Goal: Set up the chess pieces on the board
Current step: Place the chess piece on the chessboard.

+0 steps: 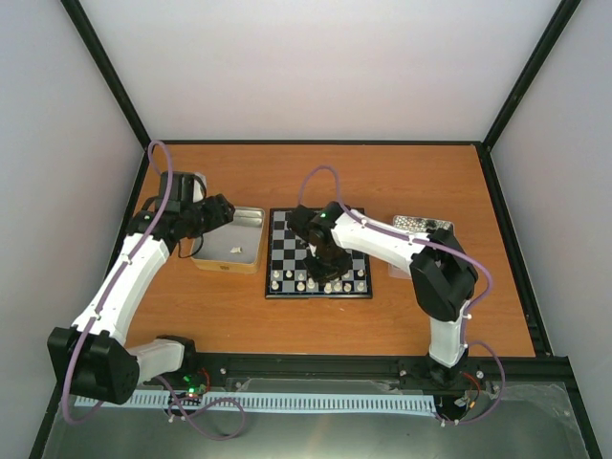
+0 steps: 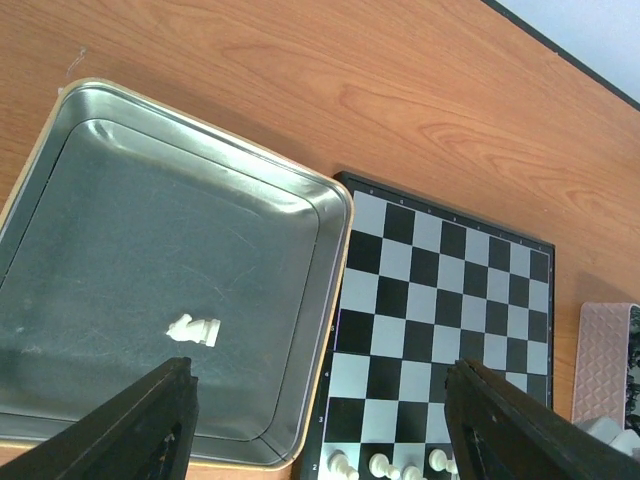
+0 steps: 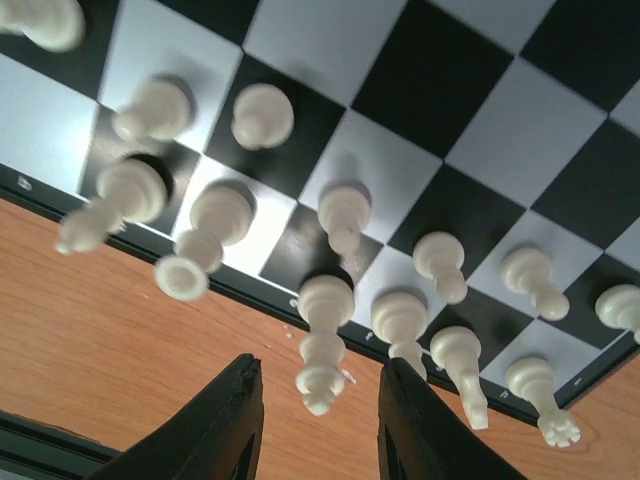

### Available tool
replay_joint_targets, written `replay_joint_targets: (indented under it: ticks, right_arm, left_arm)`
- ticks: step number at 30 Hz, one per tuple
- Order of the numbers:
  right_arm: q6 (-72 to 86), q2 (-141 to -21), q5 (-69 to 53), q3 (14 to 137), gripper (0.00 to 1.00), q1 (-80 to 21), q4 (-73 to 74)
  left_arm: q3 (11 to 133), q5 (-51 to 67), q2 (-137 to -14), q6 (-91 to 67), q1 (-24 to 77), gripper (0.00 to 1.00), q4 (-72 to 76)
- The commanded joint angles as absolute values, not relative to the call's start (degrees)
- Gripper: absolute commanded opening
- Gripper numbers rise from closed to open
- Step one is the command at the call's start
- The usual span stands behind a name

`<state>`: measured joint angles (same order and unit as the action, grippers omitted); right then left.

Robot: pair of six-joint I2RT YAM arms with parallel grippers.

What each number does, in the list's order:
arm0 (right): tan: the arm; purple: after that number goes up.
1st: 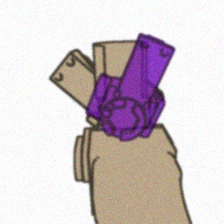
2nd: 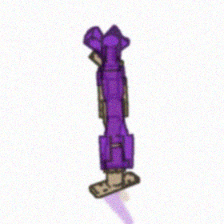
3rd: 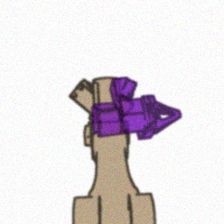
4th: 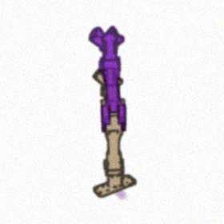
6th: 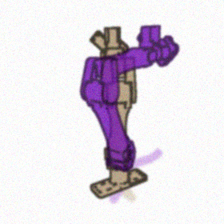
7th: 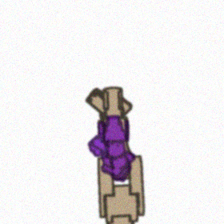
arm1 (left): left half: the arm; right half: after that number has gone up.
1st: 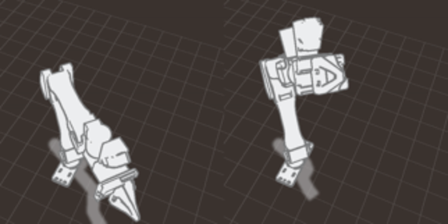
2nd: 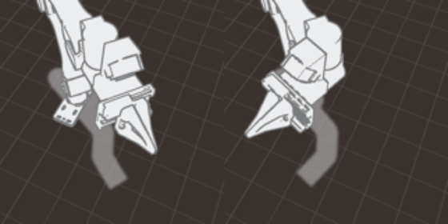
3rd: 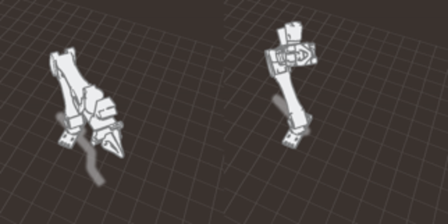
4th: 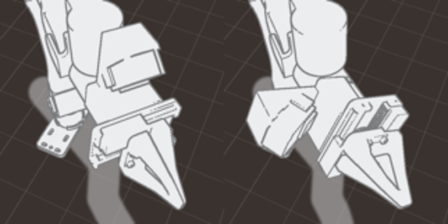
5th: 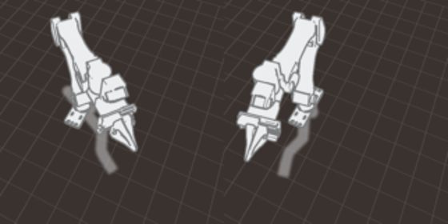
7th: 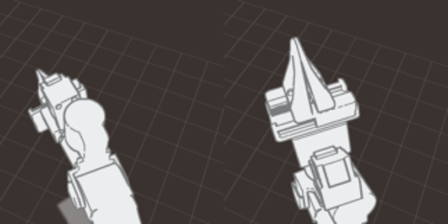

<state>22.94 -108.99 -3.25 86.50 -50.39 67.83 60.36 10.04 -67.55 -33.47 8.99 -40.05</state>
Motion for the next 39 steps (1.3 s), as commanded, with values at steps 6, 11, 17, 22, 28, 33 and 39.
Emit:
replay_joint_targets:
  ticks: [6, 11, 17, 22, 28, 33, 39]
  right_arm:
    - [23.39, -106.29, -3.82, 81.07, 0.34, -50.46, 65.64]
    - [23.12, -107.05, -3.90, 81.29, 0.29, -50.45, 63.69]
    - [22.86, -108.17, -3.21, 81.59, 0.22, -50.47, 63.24]
    - [22.84, -107.93, -3.53, 81.79, 0.07, -50.45, 62.94]
    - [23.13, -107.49, -3.24, 82.68, 0.05, -50.45, 61.91]
    - [23.53, -107.24, -4.89, 82.39, 0.05, -50.45, 60.68]
    - [23.72, -107.14, -4.41, 81.89, 0.06, -50.45, 59.63]
  left_arm:
    - [60.25, 9.86, -68.28, -32.73, 8.70, 0.68, -40.00]
    - [60.21, 10.12, -68.60, -32.80, 8.70, 0.68, -39.88]
    - [60.47, 10.18, -68.90, -32.91, 8.70, 0.68, -39.77]
    - [60.63, 10.11, -68.99, -32.78, 8.70, 0.68, -39.73]
    - [61.08, 10.15, -69.47, -32.70, 8.70, 0.68, -39.77]
    - [61.17, 10.06, -69.55, -32.57, 8.70, 0.68, -39.86]
    - [61.18, 10.04, -69.55, -32.63, 8.70, 0.68, -39.85]
